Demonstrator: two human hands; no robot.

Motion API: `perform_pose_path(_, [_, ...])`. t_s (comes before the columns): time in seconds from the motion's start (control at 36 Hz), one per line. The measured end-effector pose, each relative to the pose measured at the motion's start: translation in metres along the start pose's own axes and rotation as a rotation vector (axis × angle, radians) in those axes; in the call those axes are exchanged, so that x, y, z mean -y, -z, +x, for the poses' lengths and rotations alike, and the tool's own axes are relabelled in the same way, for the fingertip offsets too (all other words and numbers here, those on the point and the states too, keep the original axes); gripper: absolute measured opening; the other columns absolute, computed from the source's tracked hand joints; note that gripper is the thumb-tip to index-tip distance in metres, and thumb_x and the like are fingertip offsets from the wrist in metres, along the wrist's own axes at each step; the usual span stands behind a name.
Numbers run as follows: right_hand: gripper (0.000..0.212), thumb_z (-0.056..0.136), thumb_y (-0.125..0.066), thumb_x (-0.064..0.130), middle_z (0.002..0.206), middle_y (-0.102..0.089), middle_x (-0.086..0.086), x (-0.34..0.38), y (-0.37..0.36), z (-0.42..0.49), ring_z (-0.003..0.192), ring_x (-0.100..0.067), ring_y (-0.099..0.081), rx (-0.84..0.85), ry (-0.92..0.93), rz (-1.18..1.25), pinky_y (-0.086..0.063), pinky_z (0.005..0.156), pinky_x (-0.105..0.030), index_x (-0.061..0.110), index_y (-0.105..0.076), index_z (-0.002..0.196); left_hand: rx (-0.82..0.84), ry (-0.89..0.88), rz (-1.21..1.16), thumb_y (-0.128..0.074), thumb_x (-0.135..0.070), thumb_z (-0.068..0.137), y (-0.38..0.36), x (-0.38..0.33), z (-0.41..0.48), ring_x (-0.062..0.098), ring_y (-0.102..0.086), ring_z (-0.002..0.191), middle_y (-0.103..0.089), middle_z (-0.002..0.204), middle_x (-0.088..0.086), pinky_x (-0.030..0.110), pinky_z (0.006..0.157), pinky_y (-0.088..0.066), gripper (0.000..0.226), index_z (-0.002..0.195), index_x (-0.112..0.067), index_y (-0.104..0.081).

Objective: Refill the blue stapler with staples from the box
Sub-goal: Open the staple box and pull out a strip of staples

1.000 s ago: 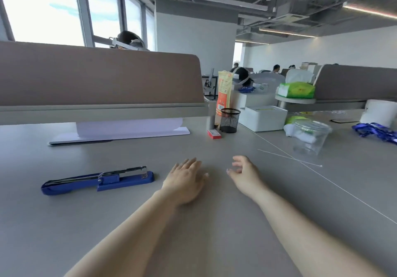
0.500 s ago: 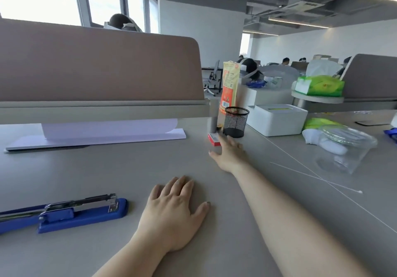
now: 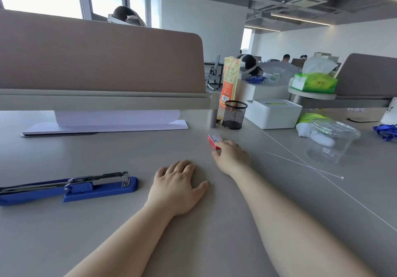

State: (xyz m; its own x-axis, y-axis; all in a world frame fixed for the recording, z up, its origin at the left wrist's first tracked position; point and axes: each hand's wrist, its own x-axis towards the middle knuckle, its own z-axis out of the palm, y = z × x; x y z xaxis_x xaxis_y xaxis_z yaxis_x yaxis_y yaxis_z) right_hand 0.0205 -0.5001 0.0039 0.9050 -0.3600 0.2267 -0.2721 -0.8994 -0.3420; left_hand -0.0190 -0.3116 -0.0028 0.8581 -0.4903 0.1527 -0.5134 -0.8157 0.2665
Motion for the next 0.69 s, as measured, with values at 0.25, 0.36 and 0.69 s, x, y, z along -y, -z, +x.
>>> perform_pose_path(0.25, [0.03,0.089,-0.046,0.034,0.131,-0.052,0.002,-0.001,0.028,-0.115,0.12,-0.025,-0.048,-0.036,0.04,0.064,-0.039,0.096,-0.039,0.029,-0.055,0.117,-0.059,0.009,-0.035,-0.039,-0.047,0.09,0.015,-0.01,-0.025,0.024,-0.047,0.123,-0.051,0.137,0.002,0.035,0.102,-0.031,0.045,0.123,-0.018,-0.049])
perform_pose_path(0.36, [0.027,0.085,-0.054,0.037,0.123,-0.058,0.002,-0.004,0.039,-0.149,0.115,-0.024,-0.051,-0.057,0.025,0.109,-0.043,0.092,-0.037,0.031,-0.061,0.11,-0.047,0.005,-0.077,-0.042,-0.043,0.09,0.016,-0.017,-0.048,0.025,-0.045,0.126,-0.048,0.139,0.002,0.035,0.103,-0.032,0.044,0.127,-0.019,-0.046])
perform_pose_path(0.69, [0.018,0.076,-0.069,0.024,0.103,-0.069,-0.002,-0.013,0.041,-0.154,0.101,-0.022,-0.059,-0.096,-0.009,0.348,-0.047,0.084,-0.031,0.024,-0.07,0.093,-0.092,-0.11,-0.121,-0.046,-0.047,0.087,0.01,-0.023,-0.063,0.022,-0.035,0.136,-0.037,0.149,-0.003,0.038,0.115,-0.019,0.058,0.14,-0.025,-0.032])
